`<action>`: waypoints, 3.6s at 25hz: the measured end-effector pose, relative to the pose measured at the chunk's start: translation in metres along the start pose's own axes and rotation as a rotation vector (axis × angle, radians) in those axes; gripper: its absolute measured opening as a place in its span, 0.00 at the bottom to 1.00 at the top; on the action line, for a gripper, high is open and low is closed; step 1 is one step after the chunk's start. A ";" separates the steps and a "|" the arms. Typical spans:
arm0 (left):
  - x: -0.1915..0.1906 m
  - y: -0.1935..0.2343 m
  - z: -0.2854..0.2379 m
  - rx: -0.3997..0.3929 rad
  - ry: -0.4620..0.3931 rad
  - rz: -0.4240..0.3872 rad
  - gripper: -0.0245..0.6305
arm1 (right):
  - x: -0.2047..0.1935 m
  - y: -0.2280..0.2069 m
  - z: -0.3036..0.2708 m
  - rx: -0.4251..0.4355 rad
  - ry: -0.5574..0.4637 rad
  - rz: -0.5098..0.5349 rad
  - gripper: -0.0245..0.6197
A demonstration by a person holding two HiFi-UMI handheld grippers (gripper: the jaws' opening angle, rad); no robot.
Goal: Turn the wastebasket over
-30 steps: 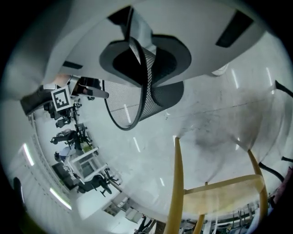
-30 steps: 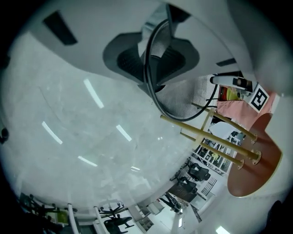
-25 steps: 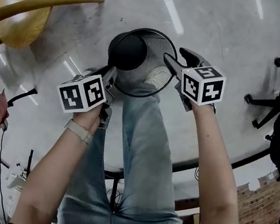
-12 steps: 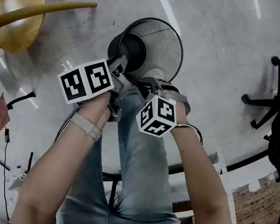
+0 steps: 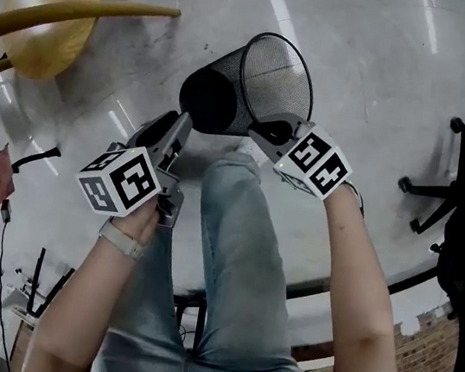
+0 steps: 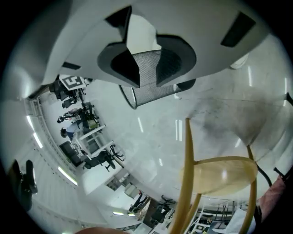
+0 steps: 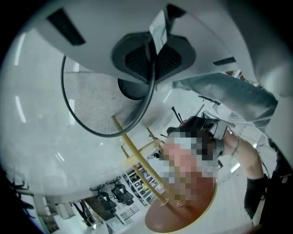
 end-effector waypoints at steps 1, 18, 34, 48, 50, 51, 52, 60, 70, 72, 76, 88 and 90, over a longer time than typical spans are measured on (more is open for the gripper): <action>-0.003 0.013 0.002 0.018 0.004 0.016 0.21 | 0.000 -0.006 0.000 0.028 -0.007 -0.020 0.06; -0.056 0.074 -0.021 0.037 0.077 0.072 0.26 | -0.024 -0.138 0.029 -0.119 -0.135 -0.366 0.24; -0.050 0.094 -0.116 -0.141 -0.024 0.030 0.54 | -0.007 -0.107 0.043 -0.456 -0.086 -0.253 0.46; -0.050 0.089 -0.142 -0.186 -0.121 0.152 0.54 | -0.023 -0.122 0.053 -0.596 -0.140 -0.398 0.12; -0.047 0.086 -0.134 -0.173 -0.134 0.151 0.53 | -0.024 -0.124 0.055 -0.564 -0.166 -0.430 0.12; -0.045 0.083 -0.127 -0.170 -0.148 0.151 0.52 | -0.025 -0.125 0.057 -0.551 -0.175 -0.442 0.12; -0.042 0.079 -0.119 -0.168 -0.164 0.150 0.52 | -0.026 -0.126 0.058 -0.538 -0.182 -0.455 0.12; -0.012 0.038 -0.052 -0.178 -0.263 0.047 0.52 | -0.032 -0.143 0.053 -0.407 -0.255 -0.556 0.12; 0.015 -0.032 -0.049 -0.390 -0.272 -0.215 0.42 | -0.087 -0.187 0.048 -0.242 -0.427 -0.762 0.12; 0.020 -0.043 -0.056 -0.448 -0.267 -0.249 0.38 | -0.098 -0.196 0.050 -0.200 -0.504 -0.809 0.12; 0.024 -0.065 -0.070 -0.542 -0.245 -0.302 0.36 | -0.117 -0.211 0.048 -0.154 -0.618 -0.883 0.12; 0.012 -0.094 -0.096 -0.652 -0.164 -0.253 0.34 | -0.177 -0.249 0.031 -0.259 -0.762 -1.089 0.12; 0.011 -0.103 -0.100 -0.672 -0.167 -0.240 0.34 | -0.186 -0.253 0.029 -0.312 -0.749 -1.120 0.12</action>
Point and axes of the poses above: the fingertips, and each gripper's own axes: z backward along the fingers, y to its left, x out of its top, the point moved 4 cm from there along z, backward along the fingers, and after that the axes turned 4 degrees about x, right-handed, at the moved point
